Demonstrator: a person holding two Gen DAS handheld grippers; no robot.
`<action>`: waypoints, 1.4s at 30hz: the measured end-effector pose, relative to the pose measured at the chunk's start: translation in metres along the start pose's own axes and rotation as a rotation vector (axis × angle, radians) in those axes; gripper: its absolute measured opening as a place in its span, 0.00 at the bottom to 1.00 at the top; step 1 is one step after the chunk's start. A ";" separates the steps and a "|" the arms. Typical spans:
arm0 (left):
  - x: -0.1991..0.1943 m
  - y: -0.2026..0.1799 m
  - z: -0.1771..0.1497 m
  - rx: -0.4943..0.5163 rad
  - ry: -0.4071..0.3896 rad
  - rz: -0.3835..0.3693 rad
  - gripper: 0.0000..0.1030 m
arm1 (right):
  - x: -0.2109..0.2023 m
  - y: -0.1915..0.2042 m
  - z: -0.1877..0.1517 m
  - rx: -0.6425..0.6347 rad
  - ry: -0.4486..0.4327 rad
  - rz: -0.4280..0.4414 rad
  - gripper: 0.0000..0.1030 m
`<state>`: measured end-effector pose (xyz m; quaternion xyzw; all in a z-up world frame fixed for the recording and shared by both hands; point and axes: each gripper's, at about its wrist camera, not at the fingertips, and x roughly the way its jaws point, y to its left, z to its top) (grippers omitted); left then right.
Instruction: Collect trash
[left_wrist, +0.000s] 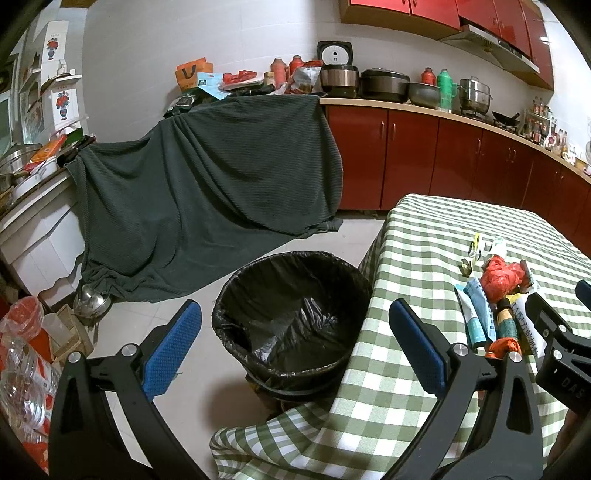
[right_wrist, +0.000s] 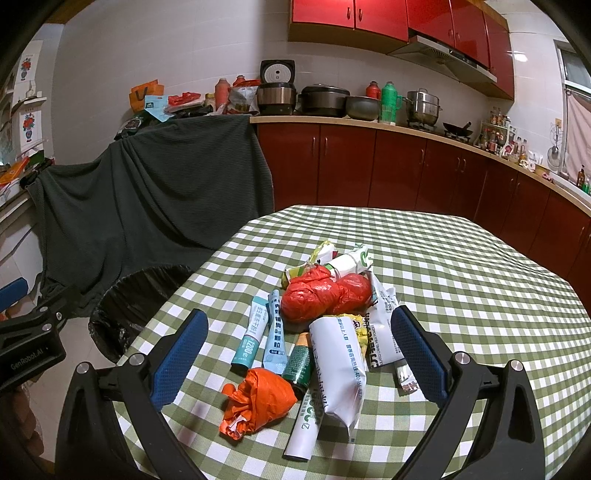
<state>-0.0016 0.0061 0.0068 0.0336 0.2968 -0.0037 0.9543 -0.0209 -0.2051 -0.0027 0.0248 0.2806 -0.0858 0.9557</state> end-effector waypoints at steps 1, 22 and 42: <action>0.002 -0.003 -0.001 0.003 0.001 0.002 0.96 | 0.000 0.000 0.000 0.000 0.000 0.000 0.94; 0.002 -0.001 -0.003 0.000 0.004 0.003 0.96 | 0.000 0.000 0.000 -0.001 0.002 0.000 0.94; 0.003 -0.001 -0.005 -0.001 0.000 0.003 0.96 | 0.001 0.002 -0.002 -0.005 0.008 0.000 0.94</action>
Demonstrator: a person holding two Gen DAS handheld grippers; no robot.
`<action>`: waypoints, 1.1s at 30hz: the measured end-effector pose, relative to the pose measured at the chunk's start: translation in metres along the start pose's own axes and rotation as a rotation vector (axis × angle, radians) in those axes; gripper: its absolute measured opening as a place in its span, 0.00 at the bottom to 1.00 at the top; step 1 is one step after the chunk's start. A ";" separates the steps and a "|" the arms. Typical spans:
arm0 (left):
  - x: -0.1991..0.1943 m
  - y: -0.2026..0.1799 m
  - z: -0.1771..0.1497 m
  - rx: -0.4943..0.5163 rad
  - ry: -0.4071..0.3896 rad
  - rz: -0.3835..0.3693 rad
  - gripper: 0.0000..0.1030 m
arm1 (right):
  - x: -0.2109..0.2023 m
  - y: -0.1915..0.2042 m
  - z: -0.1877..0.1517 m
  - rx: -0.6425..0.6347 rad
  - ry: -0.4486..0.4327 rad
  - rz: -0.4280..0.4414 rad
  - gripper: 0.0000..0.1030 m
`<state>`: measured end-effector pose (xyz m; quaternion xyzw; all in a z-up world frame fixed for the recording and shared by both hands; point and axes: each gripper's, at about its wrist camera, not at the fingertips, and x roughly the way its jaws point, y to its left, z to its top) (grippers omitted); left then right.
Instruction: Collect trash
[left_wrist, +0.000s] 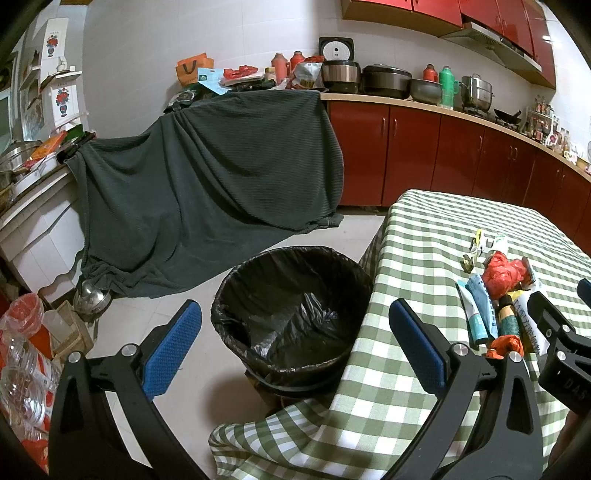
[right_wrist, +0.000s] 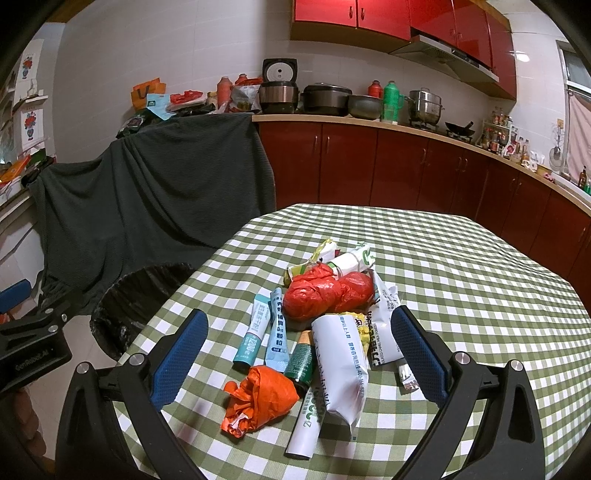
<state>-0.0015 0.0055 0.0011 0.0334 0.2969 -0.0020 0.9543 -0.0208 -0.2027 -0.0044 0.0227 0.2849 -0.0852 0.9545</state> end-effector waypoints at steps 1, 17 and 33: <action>0.000 0.000 0.000 0.000 -0.001 0.000 0.96 | 0.000 0.000 0.000 0.000 0.001 0.003 0.94; 0.003 -0.022 -0.010 0.021 0.031 -0.049 0.96 | -0.011 -0.018 0.007 -0.013 -0.004 -0.063 0.94; -0.012 -0.103 -0.026 0.178 0.076 -0.216 0.94 | -0.019 -0.100 -0.012 0.120 0.059 -0.153 0.94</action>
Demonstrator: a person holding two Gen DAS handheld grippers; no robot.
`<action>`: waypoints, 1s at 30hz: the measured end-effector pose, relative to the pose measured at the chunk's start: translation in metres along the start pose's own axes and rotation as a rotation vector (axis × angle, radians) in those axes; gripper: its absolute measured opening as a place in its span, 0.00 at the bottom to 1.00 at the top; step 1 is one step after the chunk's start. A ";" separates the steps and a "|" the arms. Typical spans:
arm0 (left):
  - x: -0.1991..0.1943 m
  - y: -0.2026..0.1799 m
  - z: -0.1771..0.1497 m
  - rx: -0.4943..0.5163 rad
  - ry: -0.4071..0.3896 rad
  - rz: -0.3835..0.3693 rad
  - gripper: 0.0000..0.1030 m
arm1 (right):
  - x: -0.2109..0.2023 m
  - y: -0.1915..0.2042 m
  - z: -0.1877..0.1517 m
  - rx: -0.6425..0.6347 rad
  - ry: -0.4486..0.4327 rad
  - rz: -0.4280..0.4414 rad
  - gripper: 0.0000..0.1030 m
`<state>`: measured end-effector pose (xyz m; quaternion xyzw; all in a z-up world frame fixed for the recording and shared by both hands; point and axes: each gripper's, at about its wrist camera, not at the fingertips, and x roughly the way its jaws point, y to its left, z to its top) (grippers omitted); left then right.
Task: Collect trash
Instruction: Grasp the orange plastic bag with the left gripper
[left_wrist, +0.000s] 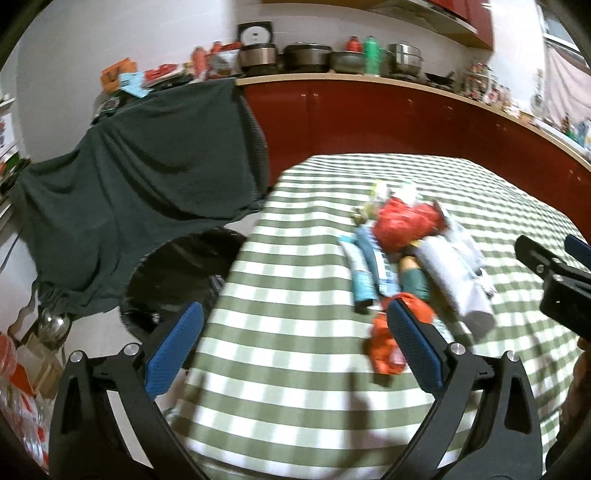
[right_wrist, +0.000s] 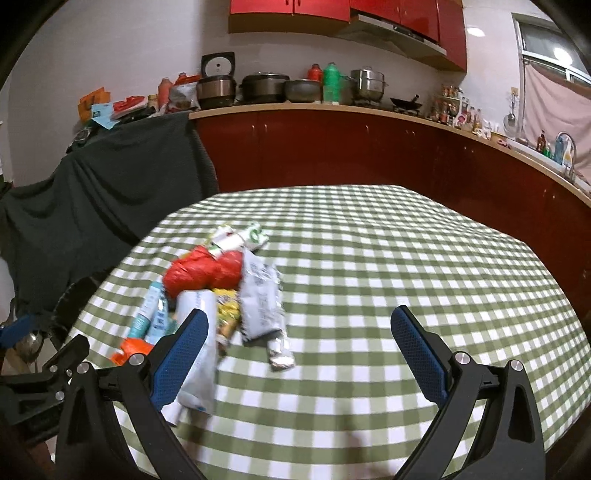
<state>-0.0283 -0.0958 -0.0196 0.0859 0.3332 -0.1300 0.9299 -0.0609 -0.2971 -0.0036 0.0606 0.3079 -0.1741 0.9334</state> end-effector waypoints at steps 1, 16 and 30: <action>0.000 -0.005 0.000 0.008 0.001 -0.008 0.94 | 0.000 -0.001 -0.001 -0.002 0.002 -0.005 0.94; 0.032 -0.041 -0.009 0.096 0.067 -0.084 0.57 | 0.007 -0.017 -0.014 0.023 0.035 0.022 0.94; 0.017 -0.012 -0.007 0.071 0.034 -0.058 0.40 | 0.011 0.014 -0.016 -0.022 0.043 0.108 0.93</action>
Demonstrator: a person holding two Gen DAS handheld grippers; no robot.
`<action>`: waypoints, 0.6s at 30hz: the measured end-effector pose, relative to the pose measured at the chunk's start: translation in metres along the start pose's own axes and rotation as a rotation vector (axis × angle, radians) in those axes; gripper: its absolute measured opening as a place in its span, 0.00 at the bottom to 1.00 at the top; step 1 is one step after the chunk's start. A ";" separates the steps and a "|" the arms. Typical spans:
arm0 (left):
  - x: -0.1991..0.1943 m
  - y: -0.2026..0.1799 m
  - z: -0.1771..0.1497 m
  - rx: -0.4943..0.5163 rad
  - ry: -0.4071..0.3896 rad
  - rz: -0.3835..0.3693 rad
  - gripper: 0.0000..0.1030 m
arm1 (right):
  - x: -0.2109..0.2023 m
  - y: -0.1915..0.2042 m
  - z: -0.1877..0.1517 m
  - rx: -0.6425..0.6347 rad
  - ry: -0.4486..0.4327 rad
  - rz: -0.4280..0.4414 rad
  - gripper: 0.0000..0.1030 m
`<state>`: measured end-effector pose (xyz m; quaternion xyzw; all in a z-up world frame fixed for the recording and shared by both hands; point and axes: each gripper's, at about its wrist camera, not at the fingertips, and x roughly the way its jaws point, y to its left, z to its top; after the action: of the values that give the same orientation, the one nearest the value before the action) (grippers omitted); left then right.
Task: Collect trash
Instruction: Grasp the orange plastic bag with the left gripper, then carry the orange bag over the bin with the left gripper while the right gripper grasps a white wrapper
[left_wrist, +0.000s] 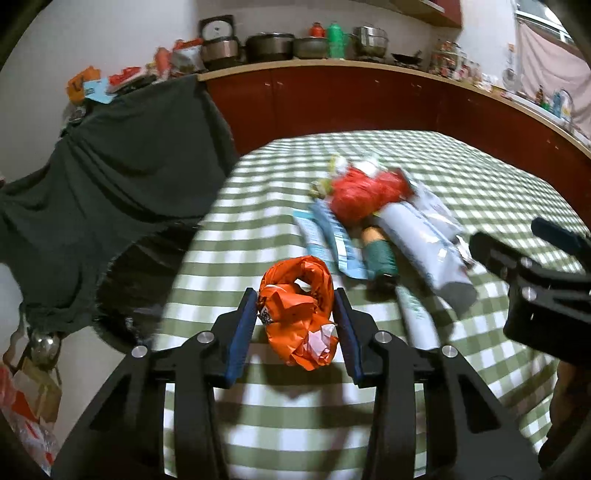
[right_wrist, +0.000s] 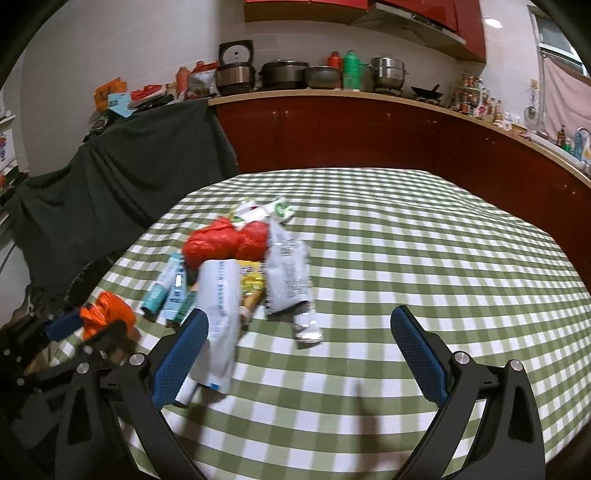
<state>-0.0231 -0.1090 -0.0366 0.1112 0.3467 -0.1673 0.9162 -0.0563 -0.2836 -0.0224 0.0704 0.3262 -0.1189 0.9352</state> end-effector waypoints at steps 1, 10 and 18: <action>-0.002 0.005 0.001 -0.008 -0.006 0.017 0.40 | 0.002 0.004 0.000 -0.005 0.006 0.011 0.92; -0.007 0.072 0.010 -0.126 -0.003 0.149 0.40 | 0.020 0.035 0.003 -0.047 0.053 0.076 0.68; -0.004 0.104 0.007 -0.182 0.009 0.213 0.40 | 0.035 0.048 -0.002 -0.074 0.092 0.080 0.47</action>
<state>0.0179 -0.0147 -0.0196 0.0648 0.3508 -0.0367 0.9335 -0.0181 -0.2435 -0.0430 0.0543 0.3699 -0.0661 0.9251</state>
